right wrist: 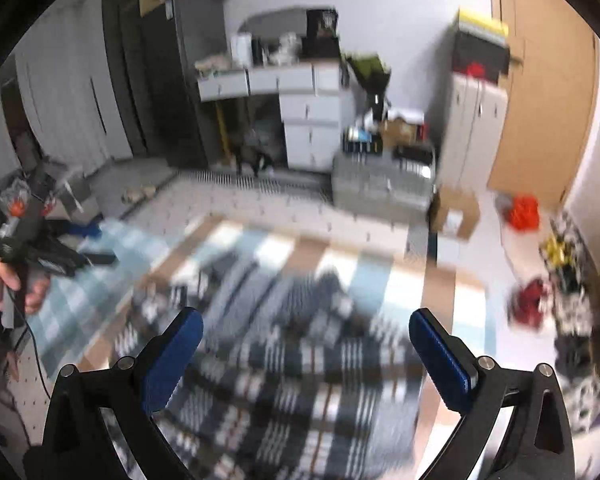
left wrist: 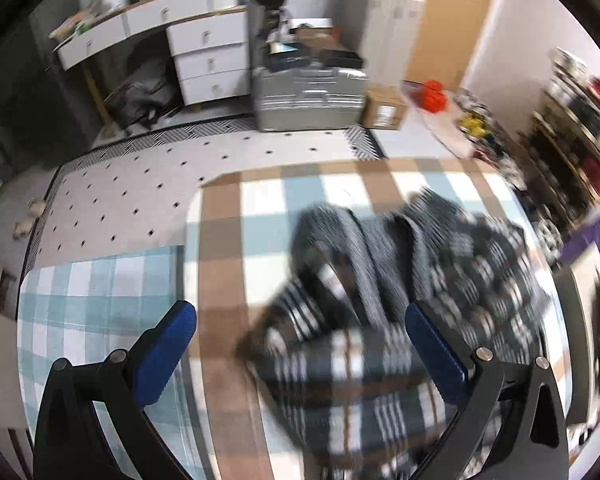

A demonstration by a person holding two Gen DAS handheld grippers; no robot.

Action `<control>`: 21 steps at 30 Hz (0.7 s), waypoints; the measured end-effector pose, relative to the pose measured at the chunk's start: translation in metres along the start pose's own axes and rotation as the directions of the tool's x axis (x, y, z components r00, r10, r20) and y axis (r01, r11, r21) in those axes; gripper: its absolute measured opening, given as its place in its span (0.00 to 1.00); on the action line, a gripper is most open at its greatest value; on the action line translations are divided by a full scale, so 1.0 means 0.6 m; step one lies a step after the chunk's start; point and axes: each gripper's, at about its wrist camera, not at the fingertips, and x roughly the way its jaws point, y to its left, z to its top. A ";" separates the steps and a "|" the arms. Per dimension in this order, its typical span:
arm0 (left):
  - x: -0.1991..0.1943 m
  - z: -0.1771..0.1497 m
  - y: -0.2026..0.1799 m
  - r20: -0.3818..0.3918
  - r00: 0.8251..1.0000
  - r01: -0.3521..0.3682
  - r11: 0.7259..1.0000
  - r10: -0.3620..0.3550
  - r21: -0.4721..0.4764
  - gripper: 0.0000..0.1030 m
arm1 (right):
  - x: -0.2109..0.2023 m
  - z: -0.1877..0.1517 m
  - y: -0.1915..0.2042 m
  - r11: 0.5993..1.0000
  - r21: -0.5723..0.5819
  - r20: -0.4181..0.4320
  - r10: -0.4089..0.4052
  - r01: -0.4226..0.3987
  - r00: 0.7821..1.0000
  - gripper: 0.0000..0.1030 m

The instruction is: Fold large clothes

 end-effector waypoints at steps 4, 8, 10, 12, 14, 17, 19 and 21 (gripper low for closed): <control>0.071 0.039 -0.003 -0.009 1.000 0.024 1.000 -0.024 0.020 0.99 | 0.114 0.048 -0.002 0.999 -0.030 -0.104 -0.035 0.032 0.994 1.00; 0.165 0.056 -0.015 -0.118 0.991 0.071 0.996 -0.065 0.049 0.99 | 0.238 0.030 -0.008 0.998 -0.049 -0.224 0.026 -0.038 0.974 1.00; 0.211 0.061 -0.012 -0.160 0.981 0.111 0.994 -0.106 0.021 0.99 | 0.300 0.007 -0.014 0.996 -0.083 -0.294 0.005 -0.031 0.956 0.99; 0.233 0.062 -0.007 -0.168 0.969 0.181 0.983 -0.180 -0.010 0.99 | 0.356 -0.012 -0.024 0.994 -0.101 -0.360 0.010 -0.050 0.933 0.95; 0.249 0.061 -0.007 -0.179 0.956 0.229 0.973 -0.231 -0.031 0.99 | 0.402 -0.024 -0.033 0.994 -0.094 -0.412 0.014 -0.057 0.911 0.89; 0.269 0.057 -0.012 -0.212 0.935 0.287 0.958 -0.285 -0.021 0.98 | 0.435 -0.032 -0.043 0.993 -0.090 -0.445 0.032 -0.081 0.895 0.80; 0.279 0.057 -0.015 -0.242 0.921 0.312 0.950 -0.305 -0.009 0.81 | 0.450 -0.035 -0.052 0.993 -0.076 -0.460 0.041 -0.086 0.887 0.77; 0.288 0.058 -0.019 -0.274 0.904 0.339 0.941 -0.329 -0.013 0.74 | 0.458 -0.036 -0.061 0.995 -0.071 -0.465 0.026 -0.067 0.885 0.70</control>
